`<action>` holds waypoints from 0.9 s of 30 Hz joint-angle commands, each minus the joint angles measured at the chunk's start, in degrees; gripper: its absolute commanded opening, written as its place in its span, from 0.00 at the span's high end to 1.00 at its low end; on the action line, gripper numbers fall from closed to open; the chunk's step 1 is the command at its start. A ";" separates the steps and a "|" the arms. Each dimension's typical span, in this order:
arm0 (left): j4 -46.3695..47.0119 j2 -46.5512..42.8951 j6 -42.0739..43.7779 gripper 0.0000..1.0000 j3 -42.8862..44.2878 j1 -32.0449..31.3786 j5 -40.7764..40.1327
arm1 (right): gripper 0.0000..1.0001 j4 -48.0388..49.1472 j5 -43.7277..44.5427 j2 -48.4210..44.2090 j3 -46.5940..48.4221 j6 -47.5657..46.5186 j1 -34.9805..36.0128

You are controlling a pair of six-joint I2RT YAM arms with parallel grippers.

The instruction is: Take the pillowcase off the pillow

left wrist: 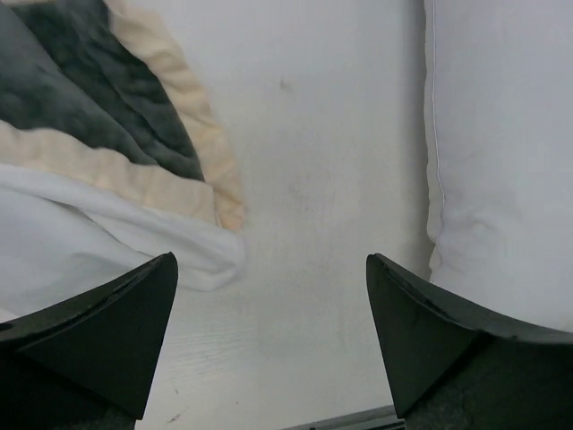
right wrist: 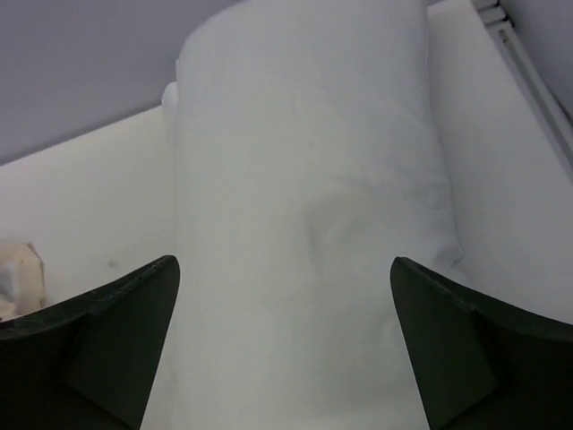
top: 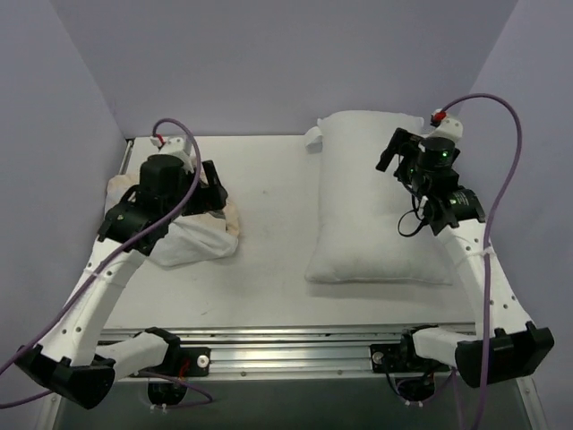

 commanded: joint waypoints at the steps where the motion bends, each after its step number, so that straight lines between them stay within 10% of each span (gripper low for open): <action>1: -8.04 -4.14 5.35 0.06 9.83 0.43 -10.67 | 0.00 -6.22 5.34 -7.37 6.29 -2.16 0.26; 14: -13.78 -22.84 15.99 0.06 24.97 0.43 -31.34 | 0.00 -15.19 16.77 -26.10 18.69 -14.73 0.35; 27: -8.41 -40.70 23.03 0.06 15.32 0.26 -34.44 | 0.03 -13.43 20.38 -43.07 10.44 -19.12 0.79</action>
